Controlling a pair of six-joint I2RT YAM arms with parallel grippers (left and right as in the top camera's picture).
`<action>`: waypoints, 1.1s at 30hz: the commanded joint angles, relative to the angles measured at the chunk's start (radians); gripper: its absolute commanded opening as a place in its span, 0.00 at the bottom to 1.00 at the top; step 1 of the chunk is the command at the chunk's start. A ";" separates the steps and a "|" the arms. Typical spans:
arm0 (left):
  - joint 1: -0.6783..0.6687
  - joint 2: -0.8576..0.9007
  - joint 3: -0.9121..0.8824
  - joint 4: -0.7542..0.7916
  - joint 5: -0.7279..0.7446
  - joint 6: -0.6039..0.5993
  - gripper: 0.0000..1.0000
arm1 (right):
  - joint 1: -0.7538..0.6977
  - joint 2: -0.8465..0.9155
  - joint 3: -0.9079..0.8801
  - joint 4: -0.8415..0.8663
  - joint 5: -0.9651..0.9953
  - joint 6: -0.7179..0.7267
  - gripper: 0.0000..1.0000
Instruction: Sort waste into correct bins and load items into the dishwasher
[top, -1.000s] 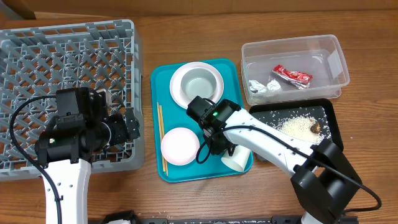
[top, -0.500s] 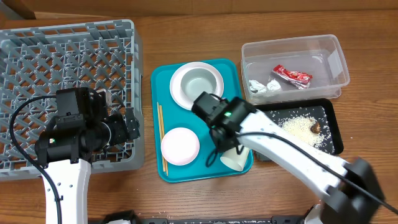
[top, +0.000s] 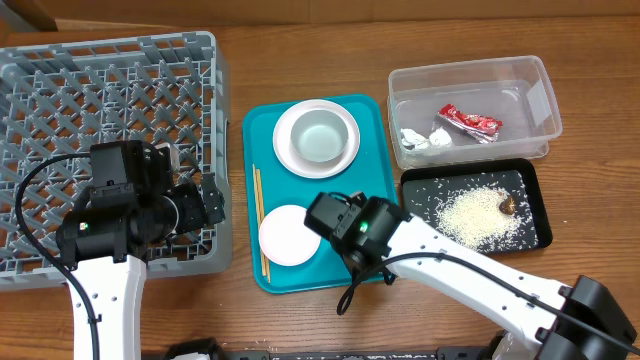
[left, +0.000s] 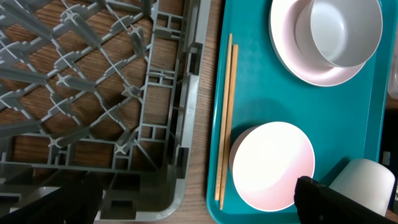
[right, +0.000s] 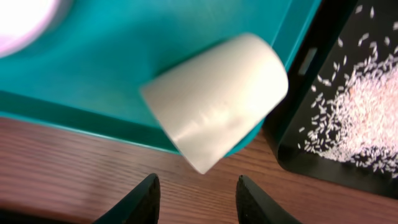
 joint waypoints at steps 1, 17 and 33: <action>0.006 -0.003 0.016 0.002 -0.006 -0.014 1.00 | 0.003 -0.002 -0.068 0.044 0.077 0.067 0.41; 0.006 -0.003 0.016 0.004 -0.005 -0.014 1.00 | 0.002 -0.001 -0.183 0.247 0.249 0.198 0.36; 0.006 -0.003 0.016 -0.001 -0.005 -0.014 1.00 | 0.002 -0.001 -0.183 0.258 0.325 0.303 0.04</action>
